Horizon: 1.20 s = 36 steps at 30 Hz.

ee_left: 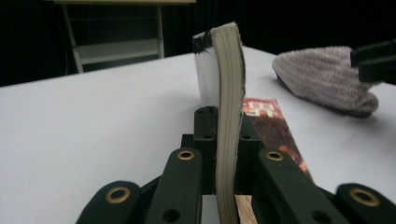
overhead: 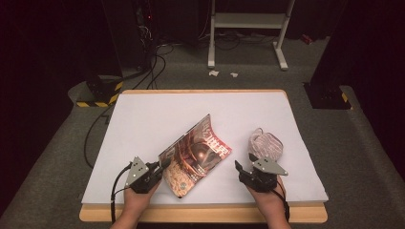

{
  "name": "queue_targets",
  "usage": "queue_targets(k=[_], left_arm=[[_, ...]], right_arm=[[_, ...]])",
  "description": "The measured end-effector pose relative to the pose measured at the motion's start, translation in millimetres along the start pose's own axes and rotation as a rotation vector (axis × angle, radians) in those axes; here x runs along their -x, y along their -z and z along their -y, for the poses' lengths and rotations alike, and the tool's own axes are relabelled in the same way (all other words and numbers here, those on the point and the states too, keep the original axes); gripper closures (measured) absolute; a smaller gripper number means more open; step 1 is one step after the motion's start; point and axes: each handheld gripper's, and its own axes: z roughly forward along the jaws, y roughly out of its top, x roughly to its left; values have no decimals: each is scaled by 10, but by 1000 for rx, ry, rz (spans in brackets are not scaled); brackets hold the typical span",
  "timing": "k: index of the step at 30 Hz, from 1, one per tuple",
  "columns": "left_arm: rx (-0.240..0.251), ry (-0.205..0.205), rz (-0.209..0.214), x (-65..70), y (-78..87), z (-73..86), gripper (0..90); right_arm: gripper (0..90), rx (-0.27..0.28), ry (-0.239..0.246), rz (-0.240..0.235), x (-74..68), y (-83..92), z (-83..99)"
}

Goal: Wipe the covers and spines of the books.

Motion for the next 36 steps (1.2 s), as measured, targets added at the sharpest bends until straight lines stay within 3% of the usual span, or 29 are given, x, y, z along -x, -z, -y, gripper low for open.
queue_targets(k=[5,8,15,16,17,20,21,22,25,27,32,34,35,36], left_arm=[[38,8,-28,-104,44,-191,839],[61,-11,-57,-146,59,-323,840],[132,-29,-149,-329,117,-572,840],[132,-29,-149,-329,117,-572,840],[147,-26,-183,-409,152,-612,840],[159,-27,-220,-500,193,-642,840],[167,-31,-254,-595,235,-658,840],[167,-31,-254,-595,235,-658,841],[169,-58,-324,-757,293,-634,841],[164,-69,-347,-811,310,-599,841],[174,-58,-349,-831,340,-524,840],[185,-48,-319,-789,344,-496,840],[189,-71,-294,-702,322,-469,840],[189,-71,-294,-702,322,-469,840]], right_arm=[[410,0,-5,-17,4,2,25],[410,-6,-5,-24,5,-11,40],[411,-2,-16,-38,-5,-5,34],[411,-2,-16,-38,-5,-5,34],[412,-1,-27,-44,-3,-4,35],[412,-1,-33,-48,0,-4,38],[412,-4,-37,-47,2,-10,43],[412,-4,-37,-47,2,-10,43],[413,-10,-46,-53,-2,-26,51],[413,-13,-49,-57,-8,-37,56],[413,-20,-54,-62,-27,-58,62],[413,-25,-51,-64,-41,-71,65],[415,-30,-51,-67,-55,-87,70],[415,-30,-51,-67,-55,-87,70]])
